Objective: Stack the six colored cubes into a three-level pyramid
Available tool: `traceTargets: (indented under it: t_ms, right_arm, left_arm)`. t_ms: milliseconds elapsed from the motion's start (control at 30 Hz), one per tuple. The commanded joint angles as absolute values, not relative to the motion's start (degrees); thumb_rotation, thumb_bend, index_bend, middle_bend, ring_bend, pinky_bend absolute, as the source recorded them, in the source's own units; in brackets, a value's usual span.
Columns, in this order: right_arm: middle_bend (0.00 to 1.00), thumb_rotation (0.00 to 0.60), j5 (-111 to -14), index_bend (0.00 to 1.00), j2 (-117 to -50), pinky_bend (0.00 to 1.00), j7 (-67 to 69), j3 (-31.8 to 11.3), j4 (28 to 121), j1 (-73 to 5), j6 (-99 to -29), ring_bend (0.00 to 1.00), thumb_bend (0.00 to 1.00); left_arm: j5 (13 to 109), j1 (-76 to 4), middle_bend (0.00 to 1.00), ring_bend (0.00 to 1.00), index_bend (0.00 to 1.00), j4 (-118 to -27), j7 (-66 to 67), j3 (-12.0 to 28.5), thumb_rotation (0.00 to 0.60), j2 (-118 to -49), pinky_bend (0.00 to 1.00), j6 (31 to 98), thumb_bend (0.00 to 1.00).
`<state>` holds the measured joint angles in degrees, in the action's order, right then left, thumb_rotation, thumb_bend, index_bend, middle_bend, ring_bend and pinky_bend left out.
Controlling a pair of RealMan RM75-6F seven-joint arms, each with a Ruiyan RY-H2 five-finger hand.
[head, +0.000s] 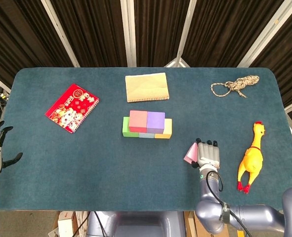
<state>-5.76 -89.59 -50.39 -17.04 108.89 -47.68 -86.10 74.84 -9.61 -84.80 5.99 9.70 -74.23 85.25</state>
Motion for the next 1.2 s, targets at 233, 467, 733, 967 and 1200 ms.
traceTargets:
  t_ms: [233,467,733,967,1200]
  right_arm:
    - [0.39,0.6,-7.7,0.17,-89.2,0.0,-50.6,-18.0,110.7,-47.3,-87.9,0.18,0.34]
    - [0.39,0.6,-7.7,0.17,-87.5,0.0,-51.1,-18.9,112.6,-46.8,-87.6,0.18,0.34]
    - [0.4,0.6,-6.1,0.17,-77.8,0.0,-54.7,-23.8,118.7,-47.5,-87.0,0.18,0.34]
    - [0.4,0.6,-1.3,0.17,-67.3,0.0,-59.2,-30.7,122.1,-50.3,-83.4,0.18,0.34]
    - [0.4,0.6,5.3,0.17,-59.8,0.0,-64.1,-36.5,122.4,-56.1,-79.7,0.18,0.34]
  left_arm:
    - [75.1,-9.5,0.07,0.0,0.22,-84.7,5.7,9.8,0.6,-74.3,0.06,85.3,0.22]
    - [75.0,-9.6,0.07,0.0,0.22,-84.5,5.9,9.8,0.6,-74.4,0.06,85.1,0.22]
    - [74.6,-9.8,0.07,0.0,0.22,-83.8,7.0,9.7,0.6,-73.8,0.05,84.0,0.22]
    - [71.8,-9.4,0.07,0.0,0.22,-86.4,10.5,10.0,0.6,-72.0,0.05,83.1,0.22]
    - [70.6,-9.4,0.07,0.0,0.22,-87.0,11.4,10.4,0.6,-71.9,0.04,82.7,0.22]
